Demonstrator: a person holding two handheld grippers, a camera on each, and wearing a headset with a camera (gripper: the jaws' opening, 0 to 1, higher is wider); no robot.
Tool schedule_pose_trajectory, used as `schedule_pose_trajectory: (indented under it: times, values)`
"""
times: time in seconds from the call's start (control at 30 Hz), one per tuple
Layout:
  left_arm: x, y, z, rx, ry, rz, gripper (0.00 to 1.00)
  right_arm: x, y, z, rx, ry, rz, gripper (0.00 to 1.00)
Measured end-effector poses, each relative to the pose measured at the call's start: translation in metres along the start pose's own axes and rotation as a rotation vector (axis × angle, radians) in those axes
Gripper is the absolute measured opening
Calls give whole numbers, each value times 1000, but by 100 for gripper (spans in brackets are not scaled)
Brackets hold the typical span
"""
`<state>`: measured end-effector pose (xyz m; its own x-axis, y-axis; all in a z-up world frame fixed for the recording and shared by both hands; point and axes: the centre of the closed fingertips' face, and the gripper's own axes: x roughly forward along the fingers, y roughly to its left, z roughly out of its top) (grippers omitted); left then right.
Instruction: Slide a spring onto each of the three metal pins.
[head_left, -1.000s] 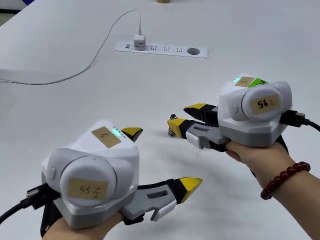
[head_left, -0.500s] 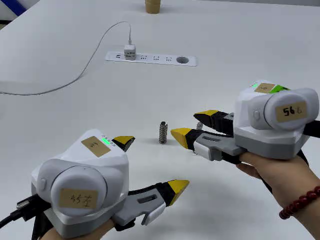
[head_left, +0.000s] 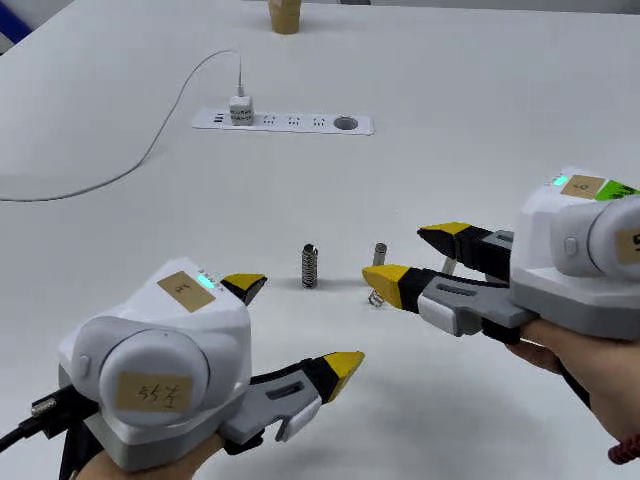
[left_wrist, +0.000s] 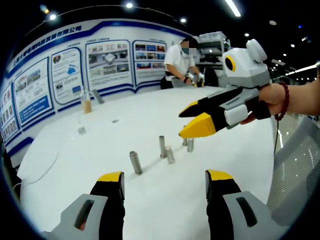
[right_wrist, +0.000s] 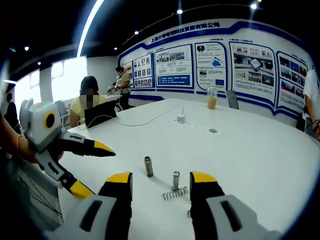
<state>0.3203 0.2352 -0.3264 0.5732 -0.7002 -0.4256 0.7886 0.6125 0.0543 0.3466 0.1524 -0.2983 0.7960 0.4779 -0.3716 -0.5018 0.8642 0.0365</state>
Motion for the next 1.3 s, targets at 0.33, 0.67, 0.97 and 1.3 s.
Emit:
schedule_pose_trajectory:
  times: [0.33, 0.67, 0.97, 1.3]
  values:
    - [16, 1, 6, 30, 17, -2, 60, -22, -11, -13, -26, 7, -12, 52]
    - [37, -2, 8, 18, 38, -14, 52, -38, -13, -22, -31, 10, 22, 55]
    - [59, -11, 2, 41, 75, -50, 46, -48, -13, -37, -1, 12, 32, 60]
    - [84, -17, -5, 69, 102, -75, 39, -59, -20, -50, 26, 22, 2, 63]
